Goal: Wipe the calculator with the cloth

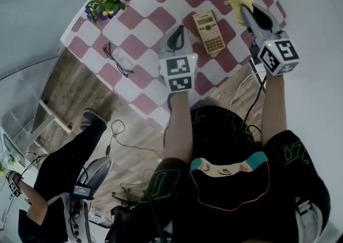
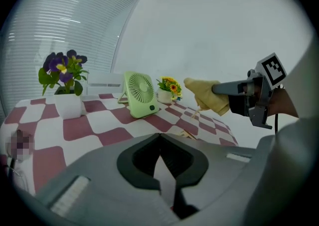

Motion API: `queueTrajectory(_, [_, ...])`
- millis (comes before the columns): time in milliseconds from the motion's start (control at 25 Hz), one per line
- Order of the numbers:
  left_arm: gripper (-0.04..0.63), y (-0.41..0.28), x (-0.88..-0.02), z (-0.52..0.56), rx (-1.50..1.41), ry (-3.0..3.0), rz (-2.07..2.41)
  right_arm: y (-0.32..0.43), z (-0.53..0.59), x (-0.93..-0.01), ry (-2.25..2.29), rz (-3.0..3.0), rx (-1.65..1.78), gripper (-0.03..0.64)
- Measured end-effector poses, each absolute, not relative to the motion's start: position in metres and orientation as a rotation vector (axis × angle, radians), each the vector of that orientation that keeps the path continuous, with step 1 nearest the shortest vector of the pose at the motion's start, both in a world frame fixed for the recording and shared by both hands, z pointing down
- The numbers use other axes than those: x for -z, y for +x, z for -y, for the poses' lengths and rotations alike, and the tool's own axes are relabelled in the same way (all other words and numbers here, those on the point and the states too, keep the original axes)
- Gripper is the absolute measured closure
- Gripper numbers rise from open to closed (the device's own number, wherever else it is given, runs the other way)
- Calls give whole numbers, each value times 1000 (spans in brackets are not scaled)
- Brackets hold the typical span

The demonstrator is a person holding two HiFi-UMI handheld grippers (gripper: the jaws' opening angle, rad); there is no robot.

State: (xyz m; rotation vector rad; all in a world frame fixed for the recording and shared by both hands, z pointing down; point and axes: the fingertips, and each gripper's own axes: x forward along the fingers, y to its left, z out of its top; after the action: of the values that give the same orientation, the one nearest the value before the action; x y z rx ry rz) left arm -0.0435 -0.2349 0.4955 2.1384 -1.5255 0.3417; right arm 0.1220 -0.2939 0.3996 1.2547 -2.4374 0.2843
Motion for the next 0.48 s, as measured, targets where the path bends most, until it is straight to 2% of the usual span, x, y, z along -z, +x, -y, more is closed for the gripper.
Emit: queueTrajectory(480, [586, -54, -509, 234, -346, 2054, 1595, 39, 281, -462, 518, 2417, -9, 551])
